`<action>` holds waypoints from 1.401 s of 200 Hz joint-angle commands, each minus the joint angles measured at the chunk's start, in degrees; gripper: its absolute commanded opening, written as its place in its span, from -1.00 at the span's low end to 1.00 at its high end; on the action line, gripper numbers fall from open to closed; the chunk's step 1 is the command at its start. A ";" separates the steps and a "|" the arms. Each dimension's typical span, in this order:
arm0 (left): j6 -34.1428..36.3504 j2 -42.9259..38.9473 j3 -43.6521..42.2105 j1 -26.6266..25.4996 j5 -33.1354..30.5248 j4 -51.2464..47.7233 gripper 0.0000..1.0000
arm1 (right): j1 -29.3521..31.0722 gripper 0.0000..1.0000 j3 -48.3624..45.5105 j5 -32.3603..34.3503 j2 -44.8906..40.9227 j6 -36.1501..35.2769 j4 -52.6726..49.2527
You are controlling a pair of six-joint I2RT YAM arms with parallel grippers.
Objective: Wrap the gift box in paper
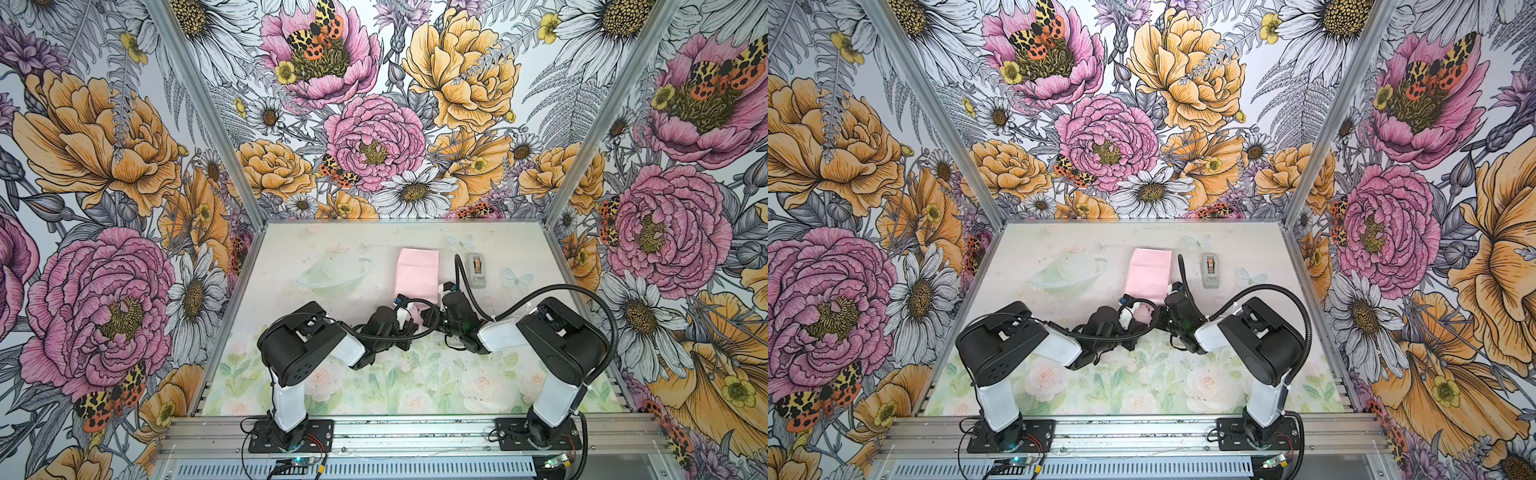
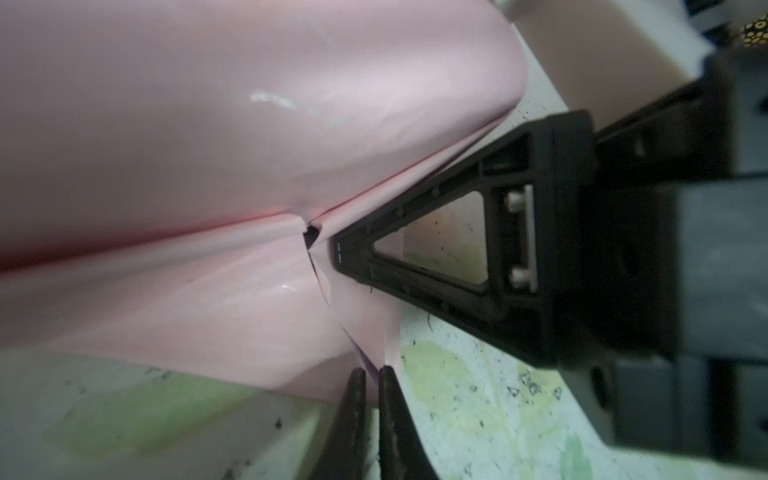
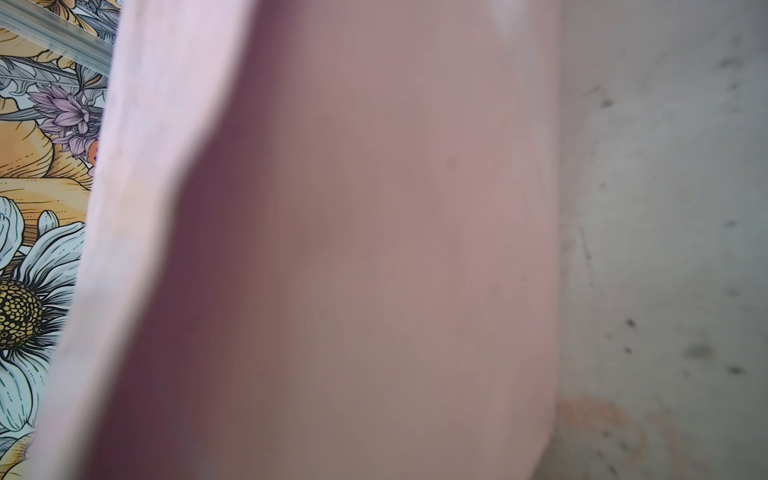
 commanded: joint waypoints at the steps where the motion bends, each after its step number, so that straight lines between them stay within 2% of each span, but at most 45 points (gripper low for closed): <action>1: 1.29 -0.06 -2.07 -1.46 3.32 -9.02 -0.80 | 0.50 -1.00 0.64 1.51 -0.91 0.43 -1.73; 32: 0.71 -0.84 -2.61 -1.40 3.34 -9.09 -0.75 | 0.68 -1.00 0.57 1.42 -0.81 0.41 -1.64; 64: -0.49 -8.03 -1.49 -0.14 3.56 -8.97 -0.67 | 0.68 -1.00 0.36 1.31 -0.92 0.29 -1.64; 94: -1.20 -10.57 0.09 1.97 2.71 -8.97 -0.66 | 0.71 -1.00 0.35 1.36 -0.85 0.20 -1.57; 180: -1.80 -2.60 3.56 5.50 0.29 -5.29 -0.69 | 0.75 -1.00 0.21 1.07 -1.03 0.12 -1.46; 280: -1.35 3.37 4.17 4.91 -0.90 -5.19 -0.71 | 1.97 -1.00 -0.23 -0.81 -1.40 0.29 0.45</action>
